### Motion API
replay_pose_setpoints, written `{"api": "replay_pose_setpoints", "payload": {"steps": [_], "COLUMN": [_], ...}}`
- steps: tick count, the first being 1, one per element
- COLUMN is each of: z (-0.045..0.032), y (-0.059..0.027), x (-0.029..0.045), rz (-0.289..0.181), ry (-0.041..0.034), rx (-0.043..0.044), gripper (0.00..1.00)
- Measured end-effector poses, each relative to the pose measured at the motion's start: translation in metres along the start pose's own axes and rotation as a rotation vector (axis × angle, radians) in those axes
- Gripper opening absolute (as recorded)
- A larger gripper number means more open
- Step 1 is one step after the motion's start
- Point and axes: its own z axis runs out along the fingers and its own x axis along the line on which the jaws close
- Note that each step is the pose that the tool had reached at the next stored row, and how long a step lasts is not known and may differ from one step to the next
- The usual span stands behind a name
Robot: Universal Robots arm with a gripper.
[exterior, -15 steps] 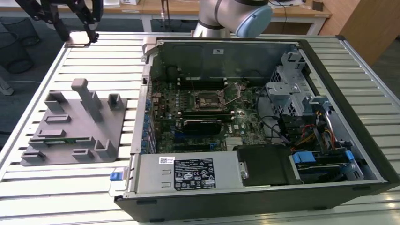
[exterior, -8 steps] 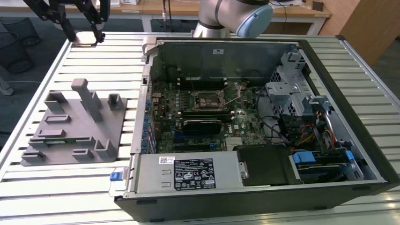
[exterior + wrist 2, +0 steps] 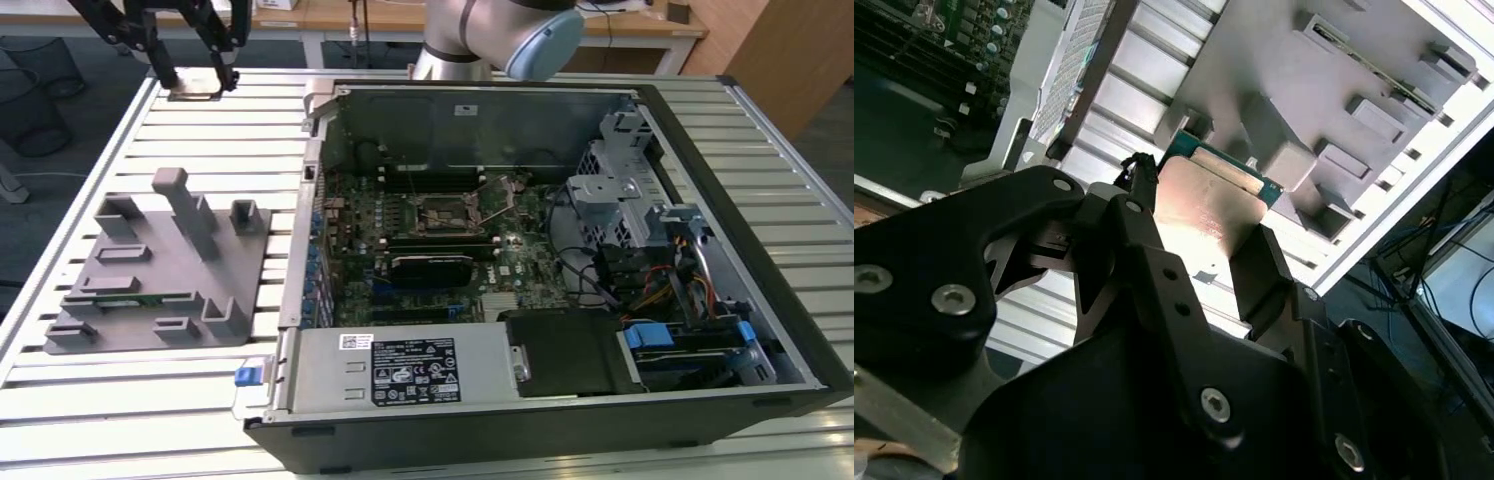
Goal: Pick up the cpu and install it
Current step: 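Pick up the cpu and move it towards the insertion slot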
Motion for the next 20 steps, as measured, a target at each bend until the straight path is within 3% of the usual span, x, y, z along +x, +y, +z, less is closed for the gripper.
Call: {"api": "replay_pose_setpoints", "payload": {"steps": [20], "z": [0.0], "y": [0.0019], "x": [-0.0339], "rz": [0.0], "ry": [-0.0001], "rx": [0.0], "gripper": [0.54]}}
